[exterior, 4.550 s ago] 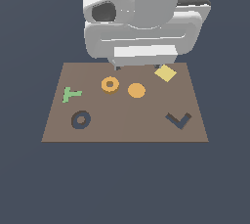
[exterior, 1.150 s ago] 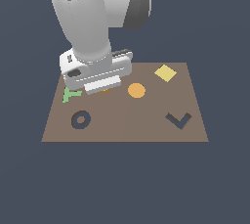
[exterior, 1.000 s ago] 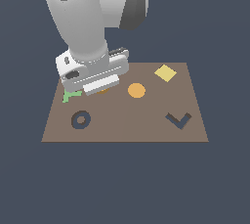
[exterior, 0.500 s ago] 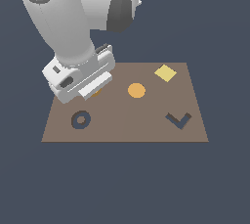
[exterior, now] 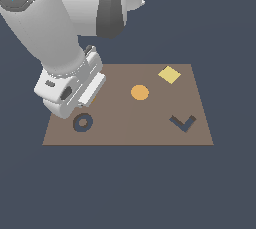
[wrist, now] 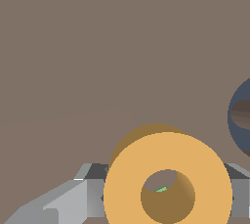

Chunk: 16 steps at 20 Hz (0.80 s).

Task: Insert a designated object into the corresponding slot on a board.

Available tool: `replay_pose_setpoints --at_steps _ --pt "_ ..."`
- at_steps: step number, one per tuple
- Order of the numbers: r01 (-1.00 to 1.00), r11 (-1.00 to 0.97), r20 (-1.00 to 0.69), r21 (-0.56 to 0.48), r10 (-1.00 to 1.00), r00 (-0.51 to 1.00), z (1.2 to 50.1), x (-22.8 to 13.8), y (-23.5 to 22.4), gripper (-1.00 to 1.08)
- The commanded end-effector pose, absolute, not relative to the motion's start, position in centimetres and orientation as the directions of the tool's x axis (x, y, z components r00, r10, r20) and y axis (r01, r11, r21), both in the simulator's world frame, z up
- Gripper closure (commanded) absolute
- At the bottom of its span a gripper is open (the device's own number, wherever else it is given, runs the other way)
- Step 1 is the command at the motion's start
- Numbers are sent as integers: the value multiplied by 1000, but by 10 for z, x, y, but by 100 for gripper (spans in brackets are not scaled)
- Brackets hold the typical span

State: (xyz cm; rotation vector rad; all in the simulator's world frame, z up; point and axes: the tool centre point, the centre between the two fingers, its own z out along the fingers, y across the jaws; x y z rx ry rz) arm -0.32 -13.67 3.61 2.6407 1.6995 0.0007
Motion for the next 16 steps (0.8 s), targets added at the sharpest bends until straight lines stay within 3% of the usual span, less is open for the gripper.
replay_pose_setpoints --at_steps 1,16 --pt "946 -324 0 2 946 324 37 4 -141 108" --pt "972 234 -1 1 972 -234 39 52 -152 108"
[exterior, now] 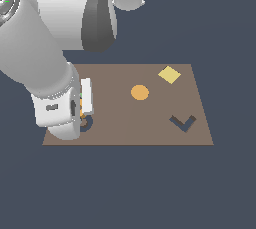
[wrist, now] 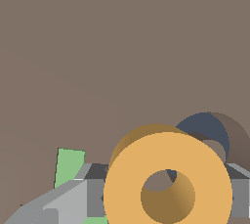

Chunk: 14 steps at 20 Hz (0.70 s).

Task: Insert a designated object into the corresponding slot on a board.

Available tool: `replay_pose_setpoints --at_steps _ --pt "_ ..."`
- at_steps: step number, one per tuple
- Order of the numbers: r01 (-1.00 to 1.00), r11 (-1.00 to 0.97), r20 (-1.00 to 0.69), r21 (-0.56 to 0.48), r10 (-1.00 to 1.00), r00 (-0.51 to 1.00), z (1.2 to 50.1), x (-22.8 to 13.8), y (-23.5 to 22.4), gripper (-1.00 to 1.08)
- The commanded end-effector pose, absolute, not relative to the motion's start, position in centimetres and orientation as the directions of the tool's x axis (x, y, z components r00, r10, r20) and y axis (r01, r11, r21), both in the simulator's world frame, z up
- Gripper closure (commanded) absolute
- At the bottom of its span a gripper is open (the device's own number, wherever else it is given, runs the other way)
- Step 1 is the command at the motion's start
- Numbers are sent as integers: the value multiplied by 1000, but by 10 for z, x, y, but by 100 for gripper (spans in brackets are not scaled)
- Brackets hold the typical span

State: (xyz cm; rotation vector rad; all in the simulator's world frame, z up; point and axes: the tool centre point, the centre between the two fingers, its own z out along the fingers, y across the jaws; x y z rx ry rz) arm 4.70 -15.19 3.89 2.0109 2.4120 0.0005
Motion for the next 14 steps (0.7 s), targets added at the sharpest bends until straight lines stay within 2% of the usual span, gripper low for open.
replay_pose_setpoints --at_steps 1,7,14 --pt "964 265 -1 1 964 -265 40 55 -151 108" --pt "908 419 -1 1 908 -419 40 69 -148 108" --pt "847 531 -1 1 847 -531 41 79 -143 108"
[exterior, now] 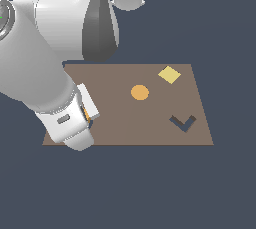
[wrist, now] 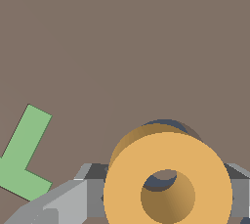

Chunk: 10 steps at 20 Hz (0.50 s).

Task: Insert a designated object into the corresponding slot on a board.

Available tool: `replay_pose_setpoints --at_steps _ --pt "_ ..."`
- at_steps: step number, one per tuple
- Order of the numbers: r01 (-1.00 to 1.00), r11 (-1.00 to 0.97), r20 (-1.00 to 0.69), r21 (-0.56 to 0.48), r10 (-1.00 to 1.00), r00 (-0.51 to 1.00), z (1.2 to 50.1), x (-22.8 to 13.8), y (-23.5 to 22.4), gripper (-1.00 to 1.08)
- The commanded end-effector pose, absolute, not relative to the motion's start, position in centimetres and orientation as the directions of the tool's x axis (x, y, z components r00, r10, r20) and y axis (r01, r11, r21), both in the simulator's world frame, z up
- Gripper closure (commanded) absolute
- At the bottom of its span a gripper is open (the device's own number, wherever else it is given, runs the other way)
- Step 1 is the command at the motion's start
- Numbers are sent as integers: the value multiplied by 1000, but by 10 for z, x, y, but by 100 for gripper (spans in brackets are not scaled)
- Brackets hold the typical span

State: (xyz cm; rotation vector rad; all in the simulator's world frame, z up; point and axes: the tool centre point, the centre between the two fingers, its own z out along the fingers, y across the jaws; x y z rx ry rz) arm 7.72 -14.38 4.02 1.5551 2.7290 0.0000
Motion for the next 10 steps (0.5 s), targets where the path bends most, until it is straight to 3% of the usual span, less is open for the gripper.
replay_pose_setpoints --at_steps 1,10 --pt "840 542 -1 0 840 -542 41 80 -142 108" --pt "817 577 0 0 817 -577 40 83 -140 108"
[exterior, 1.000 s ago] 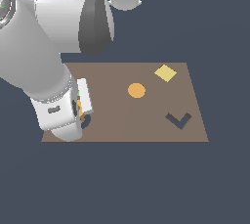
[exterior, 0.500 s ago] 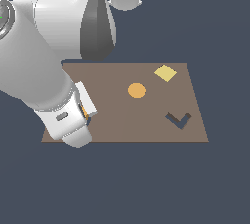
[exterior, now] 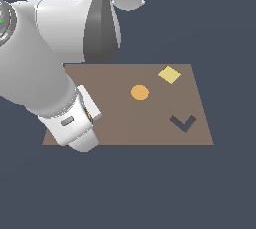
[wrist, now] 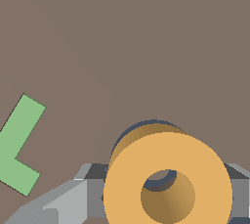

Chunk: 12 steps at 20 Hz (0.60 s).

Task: Insert a designated object into the corresponding slot on a board.

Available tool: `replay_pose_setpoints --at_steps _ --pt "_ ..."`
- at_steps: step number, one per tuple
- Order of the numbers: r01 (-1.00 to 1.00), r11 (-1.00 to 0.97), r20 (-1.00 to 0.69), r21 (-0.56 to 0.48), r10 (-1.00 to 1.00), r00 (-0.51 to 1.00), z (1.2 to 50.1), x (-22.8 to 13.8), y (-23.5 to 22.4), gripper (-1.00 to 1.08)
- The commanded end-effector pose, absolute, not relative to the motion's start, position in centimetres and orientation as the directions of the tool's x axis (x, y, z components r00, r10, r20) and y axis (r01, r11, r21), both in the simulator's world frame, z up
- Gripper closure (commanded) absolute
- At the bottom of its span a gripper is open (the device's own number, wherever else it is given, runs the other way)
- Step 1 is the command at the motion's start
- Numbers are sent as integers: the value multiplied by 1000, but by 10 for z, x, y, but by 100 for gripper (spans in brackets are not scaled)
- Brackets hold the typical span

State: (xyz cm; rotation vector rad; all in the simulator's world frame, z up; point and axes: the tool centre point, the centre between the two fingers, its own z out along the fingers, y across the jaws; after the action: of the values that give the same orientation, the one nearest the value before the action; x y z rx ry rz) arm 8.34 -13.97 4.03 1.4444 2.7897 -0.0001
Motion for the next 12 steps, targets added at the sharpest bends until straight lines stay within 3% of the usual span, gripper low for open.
replay_pose_setpoints --at_steps 1,6,7,12 --pt "817 577 0 0 817 -577 40 83 -140 108" --pt "813 582 -1 0 813 -582 31 84 -140 108" --pt "813 582 -1 0 813 -582 31 84 -140 -92" --pt "813 582 -1 0 813 -582 31 84 -140 -92"
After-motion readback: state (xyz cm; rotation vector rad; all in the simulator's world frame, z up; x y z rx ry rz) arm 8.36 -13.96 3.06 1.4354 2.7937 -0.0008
